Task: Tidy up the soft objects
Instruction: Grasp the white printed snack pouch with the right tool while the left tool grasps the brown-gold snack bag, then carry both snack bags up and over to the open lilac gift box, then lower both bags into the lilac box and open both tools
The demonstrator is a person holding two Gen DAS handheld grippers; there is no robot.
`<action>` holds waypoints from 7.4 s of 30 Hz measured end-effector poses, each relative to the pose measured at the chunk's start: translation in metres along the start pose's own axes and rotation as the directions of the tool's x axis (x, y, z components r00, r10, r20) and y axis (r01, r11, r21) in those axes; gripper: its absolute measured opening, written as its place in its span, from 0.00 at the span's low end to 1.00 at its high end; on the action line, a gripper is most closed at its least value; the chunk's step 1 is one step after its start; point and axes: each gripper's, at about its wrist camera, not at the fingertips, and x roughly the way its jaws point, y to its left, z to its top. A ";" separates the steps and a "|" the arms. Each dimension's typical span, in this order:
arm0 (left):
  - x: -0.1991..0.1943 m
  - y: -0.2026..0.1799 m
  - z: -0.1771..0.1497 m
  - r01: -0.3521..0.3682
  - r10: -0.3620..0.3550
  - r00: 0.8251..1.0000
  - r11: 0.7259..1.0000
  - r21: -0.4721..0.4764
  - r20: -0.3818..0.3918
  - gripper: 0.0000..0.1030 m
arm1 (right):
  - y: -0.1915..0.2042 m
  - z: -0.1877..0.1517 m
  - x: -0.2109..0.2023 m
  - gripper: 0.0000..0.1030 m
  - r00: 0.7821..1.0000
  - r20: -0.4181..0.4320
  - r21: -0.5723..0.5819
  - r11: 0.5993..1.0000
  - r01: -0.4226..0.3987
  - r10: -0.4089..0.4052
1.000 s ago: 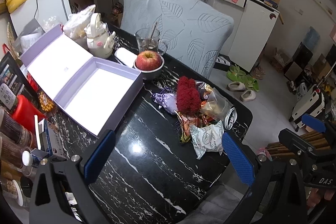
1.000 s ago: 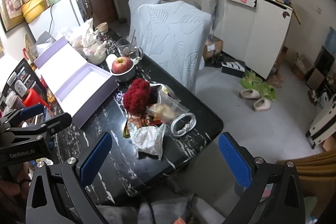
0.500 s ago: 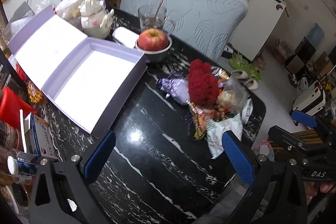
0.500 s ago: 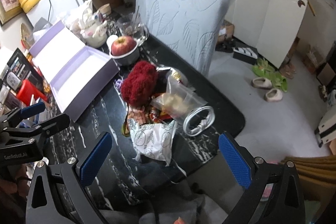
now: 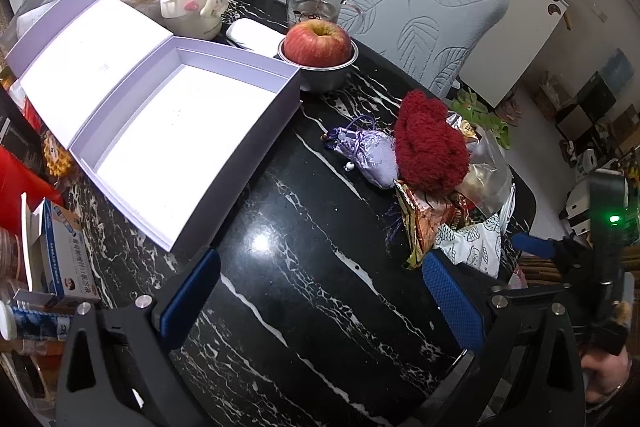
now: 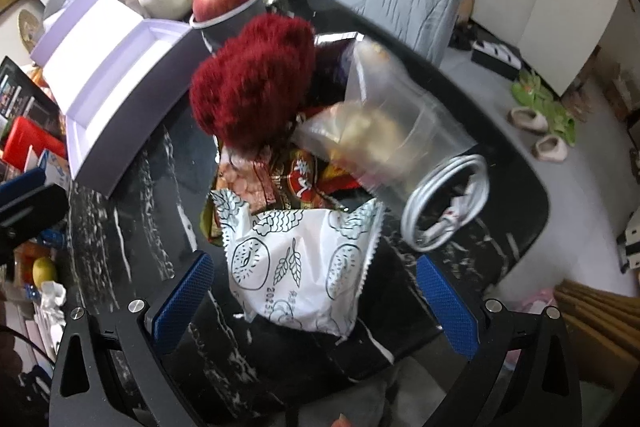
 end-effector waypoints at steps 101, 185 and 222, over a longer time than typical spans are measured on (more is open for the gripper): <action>-0.049 -0.018 -0.083 0.014 -0.014 1.000 0.995 -0.103 0.003 0.55 | 0.046 -0.046 -0.069 0.64 0.956 -0.145 -0.337 0.896 -0.289 0.254; 0.134 0.251 0.111 -0.292 0.220 0.954 0.832 -0.472 -0.204 0.55 | 0.273 0.266 0.148 0.64 0.937 -0.234 -0.542 0.765 -0.346 0.259; 0.080 0.237 0.140 -0.333 0.310 0.942 0.831 -0.445 -0.126 0.79 | 0.274 0.272 0.086 0.86 0.971 -0.098 -0.593 0.771 -0.232 0.217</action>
